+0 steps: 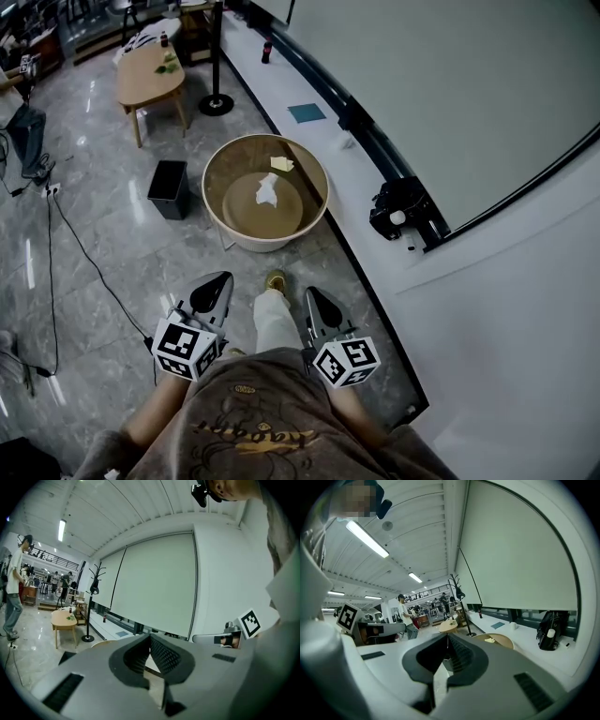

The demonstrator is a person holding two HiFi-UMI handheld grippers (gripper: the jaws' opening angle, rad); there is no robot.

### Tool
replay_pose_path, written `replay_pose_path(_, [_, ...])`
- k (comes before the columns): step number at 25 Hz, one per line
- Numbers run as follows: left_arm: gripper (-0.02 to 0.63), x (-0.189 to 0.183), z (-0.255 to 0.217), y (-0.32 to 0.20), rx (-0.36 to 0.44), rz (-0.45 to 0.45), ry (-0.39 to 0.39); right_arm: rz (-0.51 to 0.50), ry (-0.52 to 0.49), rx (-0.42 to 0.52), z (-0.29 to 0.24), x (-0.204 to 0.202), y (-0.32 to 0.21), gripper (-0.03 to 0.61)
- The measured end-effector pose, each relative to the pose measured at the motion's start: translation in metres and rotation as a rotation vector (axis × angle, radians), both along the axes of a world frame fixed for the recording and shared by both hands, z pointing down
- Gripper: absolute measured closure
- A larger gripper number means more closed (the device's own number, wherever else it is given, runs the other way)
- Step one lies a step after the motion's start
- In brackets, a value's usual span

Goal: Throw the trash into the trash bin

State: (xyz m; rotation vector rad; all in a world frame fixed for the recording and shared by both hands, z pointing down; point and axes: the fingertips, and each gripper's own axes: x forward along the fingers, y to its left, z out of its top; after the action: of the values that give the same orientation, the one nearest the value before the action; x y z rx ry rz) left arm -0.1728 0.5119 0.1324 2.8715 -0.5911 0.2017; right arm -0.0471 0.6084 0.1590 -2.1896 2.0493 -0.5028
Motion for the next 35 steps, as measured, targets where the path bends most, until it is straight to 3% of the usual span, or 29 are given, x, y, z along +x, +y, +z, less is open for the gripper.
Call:
replay_pose_path(7, [0.595, 0.006, 0.014, -0.038, -0.003, -0.015, -0.012, -0.017, 0.004, 0.015, 0.009, 0.01, -0.047, 0.56])
replay_pose_path(13, [0.595, 0.032, 0.02, -0.071, -0.019, -0.005, -0.021, 0.0, -0.007, 0.023, 0.01, 0.036, -0.082, 0.56])
replay_pose_path(23, [0.595, 0.108, 0.018, -0.152, -0.035, 0.023, -0.017, -0.01, -0.021, -0.023, 0.018, 0.1, -0.163, 0.56])
replay_pose_path(35, [0.595, 0.197, -0.003, -0.268, -0.046, -0.022, -0.021, -0.082, -0.046, -0.046, 0.001, 0.183, -0.285, 0.56])
